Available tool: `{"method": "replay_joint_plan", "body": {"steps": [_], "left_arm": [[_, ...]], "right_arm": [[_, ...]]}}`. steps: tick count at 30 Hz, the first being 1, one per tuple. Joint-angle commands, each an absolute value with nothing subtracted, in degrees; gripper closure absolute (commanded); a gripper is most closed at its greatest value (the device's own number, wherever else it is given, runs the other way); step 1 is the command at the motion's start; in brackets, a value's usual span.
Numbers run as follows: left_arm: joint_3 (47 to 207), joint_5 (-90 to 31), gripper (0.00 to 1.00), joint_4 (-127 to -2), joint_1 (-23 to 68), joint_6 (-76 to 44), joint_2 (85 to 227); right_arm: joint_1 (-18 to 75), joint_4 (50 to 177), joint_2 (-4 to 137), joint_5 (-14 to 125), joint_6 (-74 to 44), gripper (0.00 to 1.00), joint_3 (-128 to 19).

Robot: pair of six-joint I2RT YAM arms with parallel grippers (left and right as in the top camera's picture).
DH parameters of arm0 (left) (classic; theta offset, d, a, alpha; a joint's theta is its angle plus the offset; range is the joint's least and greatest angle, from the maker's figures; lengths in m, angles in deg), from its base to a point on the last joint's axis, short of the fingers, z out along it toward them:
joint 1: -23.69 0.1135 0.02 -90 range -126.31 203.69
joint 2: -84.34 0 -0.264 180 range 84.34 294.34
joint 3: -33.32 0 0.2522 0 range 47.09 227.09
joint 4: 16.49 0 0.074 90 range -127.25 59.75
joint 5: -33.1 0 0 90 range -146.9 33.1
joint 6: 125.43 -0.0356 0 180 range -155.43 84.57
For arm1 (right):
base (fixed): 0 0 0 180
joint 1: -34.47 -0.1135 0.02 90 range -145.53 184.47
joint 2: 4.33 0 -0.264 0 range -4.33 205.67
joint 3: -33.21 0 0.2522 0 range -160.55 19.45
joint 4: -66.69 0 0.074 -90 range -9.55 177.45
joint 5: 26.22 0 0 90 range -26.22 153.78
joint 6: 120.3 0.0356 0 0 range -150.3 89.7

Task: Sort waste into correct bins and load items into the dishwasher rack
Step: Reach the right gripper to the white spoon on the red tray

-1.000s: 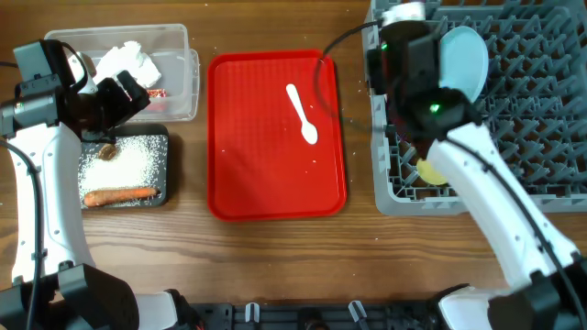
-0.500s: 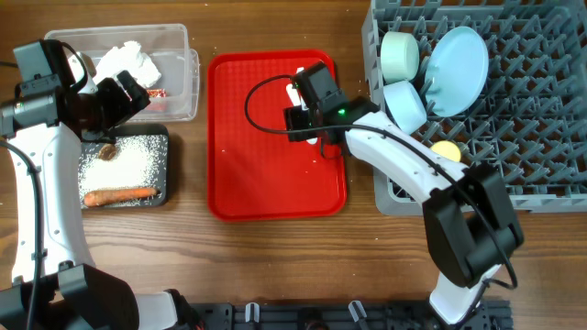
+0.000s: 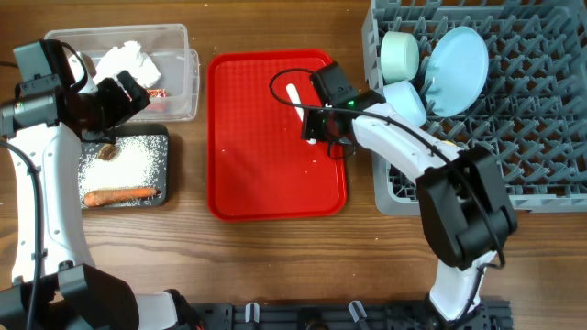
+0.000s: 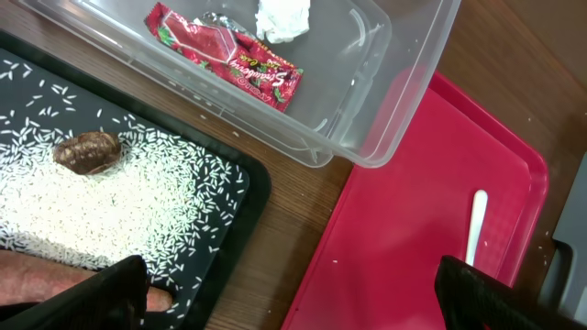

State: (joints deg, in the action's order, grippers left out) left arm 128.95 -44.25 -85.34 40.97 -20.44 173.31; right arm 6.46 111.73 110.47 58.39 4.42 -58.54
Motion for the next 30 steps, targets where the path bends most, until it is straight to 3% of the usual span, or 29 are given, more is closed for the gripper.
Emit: {"method": "replay_joint_plan", "body": {"steps": [1, 7, 10, 12, 20, 30], "left_arm": [[129.04, -44.60, 0.00, -85.21, 41.23, -19.94, 173.27], [129.06, -44.60, 0.00, -85.21, 41.23, -19.94, 173.27], [129.06, -44.58, 0.00, -85.18, 41.23, -19.94, 173.27], [129.06, -44.60, 0.00, -85.18, 41.23, -19.94, 173.27], [129.06, -44.60, 0.00, -85.21, 41.23, -19.94, 173.27], [129.06, -44.58, 0.00, -85.21, 41.23, -19.94, 173.27]], "right_arm": [[7.12, 110.27, 113.90, 50.87, 6.00, 0.41, -58.54], [7.01, 108.19, 117.42, 45.43, 9.01, 0.47, -58.54], [7.01, 108.13, 117.97, 45.06, 9.45, 0.56, -58.54], [7.01, 108.06, 117.99, 44.99, 10.28, 0.69, -58.54], [7.01, 108.13, 117.97, 44.75, 10.35, 0.84, -58.54], [7.01, 107.58, 117.22, 44.40, 8.64, 0.90, -59.42]]}}
